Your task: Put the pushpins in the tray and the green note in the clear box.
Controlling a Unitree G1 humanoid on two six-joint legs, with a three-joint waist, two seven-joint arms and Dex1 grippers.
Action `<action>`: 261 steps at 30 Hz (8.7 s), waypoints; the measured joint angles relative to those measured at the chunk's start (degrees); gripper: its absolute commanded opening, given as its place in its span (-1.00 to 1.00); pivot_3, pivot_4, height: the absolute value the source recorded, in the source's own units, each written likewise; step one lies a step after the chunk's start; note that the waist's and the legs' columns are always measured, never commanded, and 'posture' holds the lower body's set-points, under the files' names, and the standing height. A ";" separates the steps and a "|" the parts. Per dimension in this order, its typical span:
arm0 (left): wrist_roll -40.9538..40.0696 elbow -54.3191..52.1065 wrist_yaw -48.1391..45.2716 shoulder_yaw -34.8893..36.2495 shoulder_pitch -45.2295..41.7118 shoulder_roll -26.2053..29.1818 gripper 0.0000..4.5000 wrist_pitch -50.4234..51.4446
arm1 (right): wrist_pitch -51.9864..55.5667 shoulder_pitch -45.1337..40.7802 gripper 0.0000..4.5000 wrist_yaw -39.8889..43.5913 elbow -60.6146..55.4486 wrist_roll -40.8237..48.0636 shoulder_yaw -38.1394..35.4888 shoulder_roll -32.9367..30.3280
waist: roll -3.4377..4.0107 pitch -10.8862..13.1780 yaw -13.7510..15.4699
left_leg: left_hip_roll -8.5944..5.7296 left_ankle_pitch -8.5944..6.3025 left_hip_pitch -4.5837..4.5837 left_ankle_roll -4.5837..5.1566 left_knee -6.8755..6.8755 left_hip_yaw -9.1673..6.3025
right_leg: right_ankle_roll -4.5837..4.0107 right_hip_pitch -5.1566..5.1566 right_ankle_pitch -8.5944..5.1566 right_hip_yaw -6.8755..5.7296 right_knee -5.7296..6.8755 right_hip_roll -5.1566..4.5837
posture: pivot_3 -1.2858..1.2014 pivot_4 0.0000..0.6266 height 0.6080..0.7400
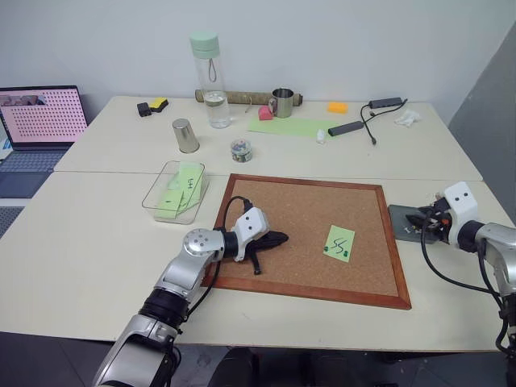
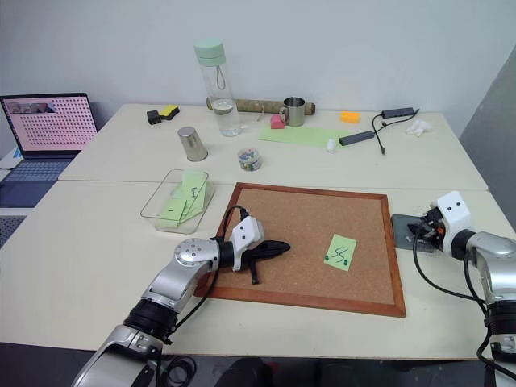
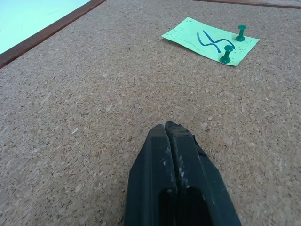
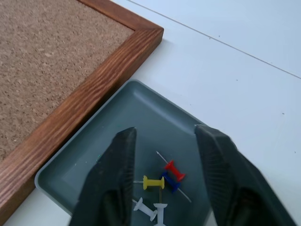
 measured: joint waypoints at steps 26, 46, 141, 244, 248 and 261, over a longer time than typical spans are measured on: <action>0.46 -1.03 0.11 -0.27 0.63 0.32 -1.00 -0.09 | -0.27 10.76 0.20 14.55 -24.60 6.01 13.50 2.40 | -0.04 -0.03 0.15 | 0.02 0.00 0.06 0.00 -0.01 -0.09 | 0.03 0.05 -0.02 -0.02 -0.04 0.04 | 0.03 -0.52 1.00; 0.95 -1.83 0.19 -0.21 0.83 0.42 -1.00 0.63 | -1.96 10.44 -0.98 15.74 -21.78 6.68 13.50 4.38 | -0.04 -0.03 0.13 | 0.02 0.00 0.06 0.00 -0.02 -0.09 | 0.03 0.05 -0.02 -0.03 -0.04 0.04 | 0.03 -0.52 1.00; 0.86 -6.58 1.25 0.26 3.61 1.40 -1.00 3.75 | -5.18 6.33 -0.99 12.53 -24.56 6.10 16.33 8.25 | -0.09 -0.08 -0.89 | 0.05 0.00 0.06 0.00 -0.07 -0.10 | 0.04 0.02 -0.03 -0.01 -0.08 0.07 | 0.03 -0.52 1.00; -24.97 -19.53 14.85 9.49 3.34 -10.81 -1.00 37.27 | 5.76 3.28 0.24 -4.56 -7.98 -0.73 0.20 0.68 | -0.37 0.16 -0.72 | 0.02 0.12 -0.13 -0.21 -0.04 -0.17 | 0.02 -0.08 -0.03 -0.06 -0.05 0.06 | 0.03 -0.52 1.00; -24.89 -21.42 15.10 9.61 3.38 -9.63 -1.00 37.18 | 7.07 3.13 0.66 -3.56 -10.20 0.01 0.07 0.20 | -0.36 0.17 -0.75 | 0.02 0.12 -0.13 -0.21 -0.05 -0.18 | 0.02 -0.08 -0.03 -0.06 -0.05 0.07 | 0.03 -0.52 1.00; -27.54 -34.59 25.58 20.69 5.90 -5.14 -1.00 39.74 | 5.43 -10.03 0.99 14.75 -30.37 13.28 3.87 -4.24 | -0.32 0.27 -1.20 | 0.07 0.12 -0.12 -0.21 -0.06 -0.31 | 0.03 -0.08 -0.03 -0.16 -0.08 0.12 | 0.03 -0.52 1.00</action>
